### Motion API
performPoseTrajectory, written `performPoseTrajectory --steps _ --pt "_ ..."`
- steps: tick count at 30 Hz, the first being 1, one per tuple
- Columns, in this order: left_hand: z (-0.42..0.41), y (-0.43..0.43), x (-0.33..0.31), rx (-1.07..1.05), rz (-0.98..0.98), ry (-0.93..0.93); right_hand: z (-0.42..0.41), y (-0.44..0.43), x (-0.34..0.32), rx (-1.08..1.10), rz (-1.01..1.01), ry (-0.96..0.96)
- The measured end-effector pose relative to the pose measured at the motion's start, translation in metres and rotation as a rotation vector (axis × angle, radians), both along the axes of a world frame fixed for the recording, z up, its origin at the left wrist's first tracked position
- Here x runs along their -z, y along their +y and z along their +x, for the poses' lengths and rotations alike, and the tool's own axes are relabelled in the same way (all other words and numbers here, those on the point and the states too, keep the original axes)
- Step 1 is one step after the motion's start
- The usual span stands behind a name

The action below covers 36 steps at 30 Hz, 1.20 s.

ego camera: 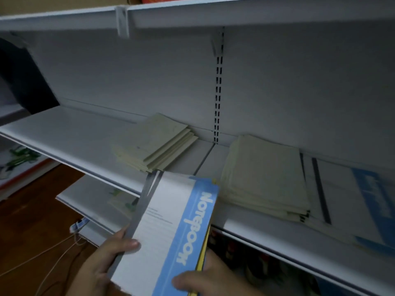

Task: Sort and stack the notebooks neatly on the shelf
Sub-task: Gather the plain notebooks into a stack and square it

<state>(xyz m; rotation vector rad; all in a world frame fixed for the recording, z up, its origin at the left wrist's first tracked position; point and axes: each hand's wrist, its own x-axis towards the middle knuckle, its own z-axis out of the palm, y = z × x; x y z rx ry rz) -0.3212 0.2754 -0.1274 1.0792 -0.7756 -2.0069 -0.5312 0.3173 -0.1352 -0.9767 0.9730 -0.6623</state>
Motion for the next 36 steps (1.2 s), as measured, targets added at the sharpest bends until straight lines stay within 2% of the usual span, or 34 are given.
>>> performPoseTrajectory --steps 2,3,5,8,12,16,20,24,27,30,34,36 --pt "-0.012 0.011 -0.003 0.045 -0.080 0.148 -0.008 0.007 -0.007 -0.018 0.008 0.076" --pt "-0.018 0.015 -0.007 0.078 -0.109 0.202 -0.014 0.009 -0.010 -0.017 0.038 0.056" --pt "-0.027 0.016 -0.010 0.044 -0.108 0.096 -0.031 0.015 -0.017 0.012 0.084 0.008" --pt "-0.068 0.022 -0.043 0.006 -0.144 -0.090 -0.067 0.025 -0.030 0.201 0.093 -0.018" --pt "-0.146 0.020 -0.066 0.100 -0.241 -0.133 -0.133 0.039 -0.048 0.582 -0.088 0.084" --pt "-0.243 0.023 -0.072 0.291 -0.324 -0.152 -0.215 0.073 -0.059 0.806 -0.210 0.118" --pt "-0.339 0.031 -0.071 0.454 -0.359 -0.102 -0.300 0.121 -0.056 1.069 -0.186 0.030" --pt "-0.402 0.041 -0.064 0.549 -0.484 -0.170 -0.376 0.157 -0.046 1.218 -0.124 0.000" --pt "-0.429 0.052 -0.057 0.670 -0.598 -0.258 -0.406 0.171 -0.039 1.264 -0.044 0.125" --pt "-0.428 0.057 -0.060 0.666 -0.617 -0.278 -0.421 0.171 -0.035 1.196 0.011 0.343" --pt "-0.395 0.045 -0.069 0.570 -0.625 -0.297 -0.444 0.171 -0.035 1.017 0.055 1.052" --pt "-0.372 0.034 -0.072 0.526 -0.661 -0.375 -0.434 0.164 -0.039 0.887 0.128 1.282"
